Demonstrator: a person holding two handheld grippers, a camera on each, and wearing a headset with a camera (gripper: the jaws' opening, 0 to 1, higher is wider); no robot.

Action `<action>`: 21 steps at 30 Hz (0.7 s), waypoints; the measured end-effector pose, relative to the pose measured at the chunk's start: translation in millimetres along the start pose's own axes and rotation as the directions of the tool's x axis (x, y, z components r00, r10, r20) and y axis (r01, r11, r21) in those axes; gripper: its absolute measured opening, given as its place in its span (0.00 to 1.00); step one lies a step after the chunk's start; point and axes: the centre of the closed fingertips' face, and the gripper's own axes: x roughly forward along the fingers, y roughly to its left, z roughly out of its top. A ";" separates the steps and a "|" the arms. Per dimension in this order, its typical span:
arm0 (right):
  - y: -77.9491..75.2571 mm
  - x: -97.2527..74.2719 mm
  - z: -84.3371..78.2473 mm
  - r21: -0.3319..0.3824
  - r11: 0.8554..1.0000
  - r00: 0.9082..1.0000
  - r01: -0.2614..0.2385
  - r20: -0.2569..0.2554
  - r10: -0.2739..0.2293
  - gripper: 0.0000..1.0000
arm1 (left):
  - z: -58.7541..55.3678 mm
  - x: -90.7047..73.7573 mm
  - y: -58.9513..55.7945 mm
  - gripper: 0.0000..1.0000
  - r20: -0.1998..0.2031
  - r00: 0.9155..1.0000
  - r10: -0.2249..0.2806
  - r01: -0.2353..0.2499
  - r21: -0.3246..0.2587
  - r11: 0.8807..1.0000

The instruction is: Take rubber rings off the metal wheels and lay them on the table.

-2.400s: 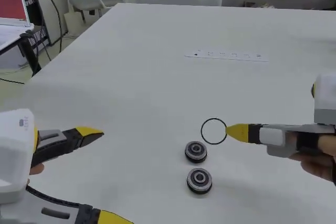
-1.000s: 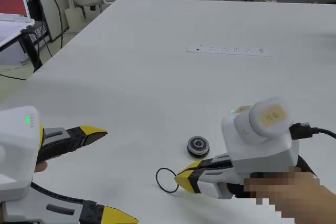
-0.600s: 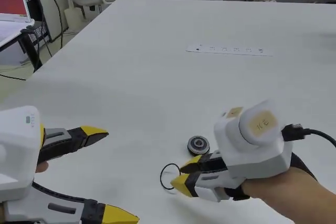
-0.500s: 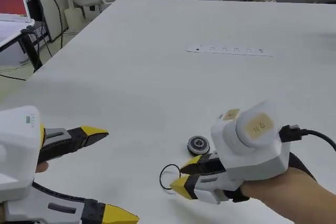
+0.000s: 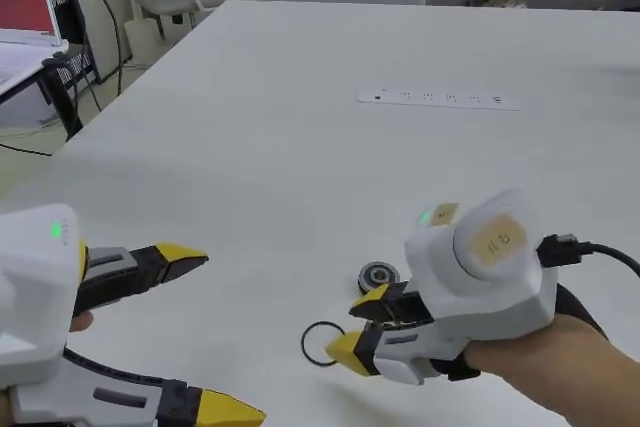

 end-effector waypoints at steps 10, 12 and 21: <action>-10.3 -16.8 16.9 0.062 0.998 0.997 0.013 0.077 -0.018 0.25 | -0.3 0.2 -0.7 0.86 -0.002 1.000 -0.002 0.002 -0.002 1.000; -13.4 -20.9 20.6 0.069 0.997 0.995 0.022 0.093 -0.028 0.26 | -0.1 0.0 -0.4 0.86 -0.002 1.000 0.000 0.000 -0.002 1.000; -34.9 -47.2 39.3 0.173 0.984 0.978 0.044 0.195 -0.078 0.27 | 2.3 -0.5 -1.2 0.85 0.006 1.000 -0.005 0.005 0.001 1.000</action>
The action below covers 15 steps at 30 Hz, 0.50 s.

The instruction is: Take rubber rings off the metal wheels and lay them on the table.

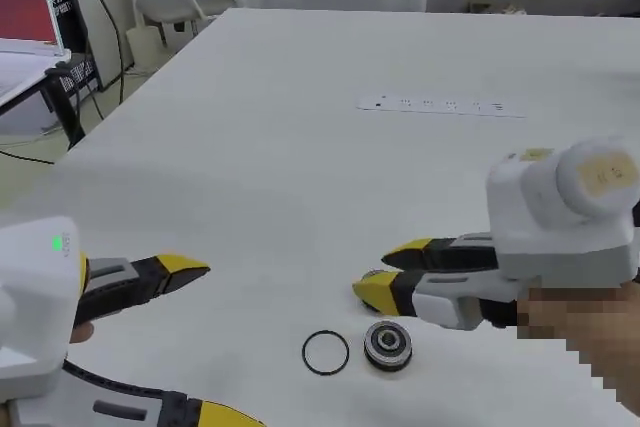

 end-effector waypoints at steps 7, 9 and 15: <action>-7.5 -16.0 4.3 -0.012 1.000 0.999 -0.013 0.040 0.013 0.31 | 26.7 -6.9 -6.4 0.87 0.107 0.994 -0.036 0.037 -0.007 0.999; -10.2 -19.0 2.5 -0.014 1.000 0.999 -0.015 0.043 0.015 0.31 | 34.0 -8.1 -15.8 0.87 0.119 0.990 -0.079 0.080 -0.003 0.997; -15.1 -19.0 -9.2 -0.022 0.999 0.999 -0.034 0.017 0.034 0.33 | 48.4 -6.9 -20.9 0.87 0.108 0.988 -0.113 0.107 0.059 0.992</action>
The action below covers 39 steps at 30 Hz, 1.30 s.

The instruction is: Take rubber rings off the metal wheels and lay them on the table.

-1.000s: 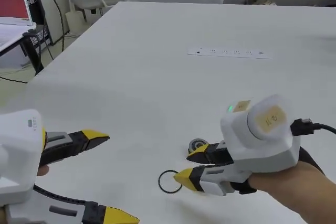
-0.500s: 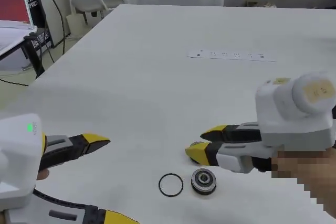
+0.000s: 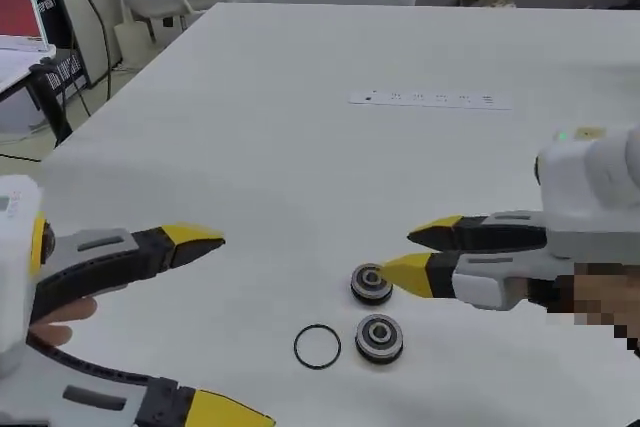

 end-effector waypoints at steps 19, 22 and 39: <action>3.3 7.6 -53.8 -0.017 0.995 0.980 -0.097 -0.174 0.092 0.33 | 53.4 42.1 26.7 0.76 0.060 0.997 -0.044 0.036 0.120 0.992; 6.4 8.8 -58.6 -0.031 0.994 0.976 -0.108 -0.195 0.100 0.33 | 60.4 51.2 29.5 0.75 0.066 0.996 -0.053 0.044 0.141 0.989; 13.7 13.9 -82.3 -0.094 0.984 0.949 -0.154 -0.292 0.121 0.32 | 32.3 106.3 22.5 0.61 0.054 0.992 -0.116 0.111 0.087 0.990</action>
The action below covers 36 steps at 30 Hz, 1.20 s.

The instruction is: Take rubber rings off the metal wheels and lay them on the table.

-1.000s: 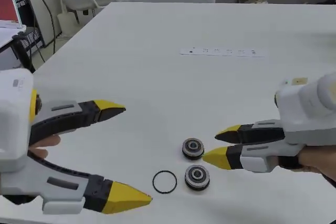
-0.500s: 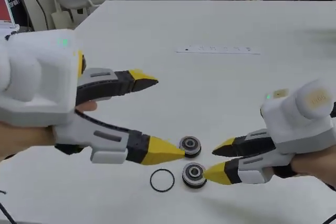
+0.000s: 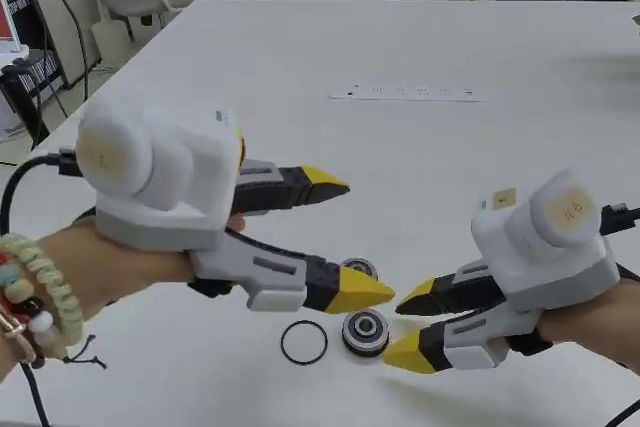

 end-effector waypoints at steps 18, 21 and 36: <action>1.8 6.7 -3.3 -0.016 1.000 1.000 -0.003 -0.013 0.002 0.28 | -53.8 19.9 -12.5 0.45 -0.133 0.991 -0.010 0.006 -0.032 0.999; 1.7 7.1 -3.4 -0.017 1.000 1.000 -0.002 -0.013 0.002 0.27 | -55.1 22.3 -14.4 0.41 -0.139 0.990 -0.012 0.010 -0.018 1.000; 3.1 8.0 -3.8 -0.018 1.000 1.000 -0.006 -0.016 0.005 0.26 | -83.8 31.0 -19.5 0.18 -0.233 0.972 -0.030 0.031 0.002 1.000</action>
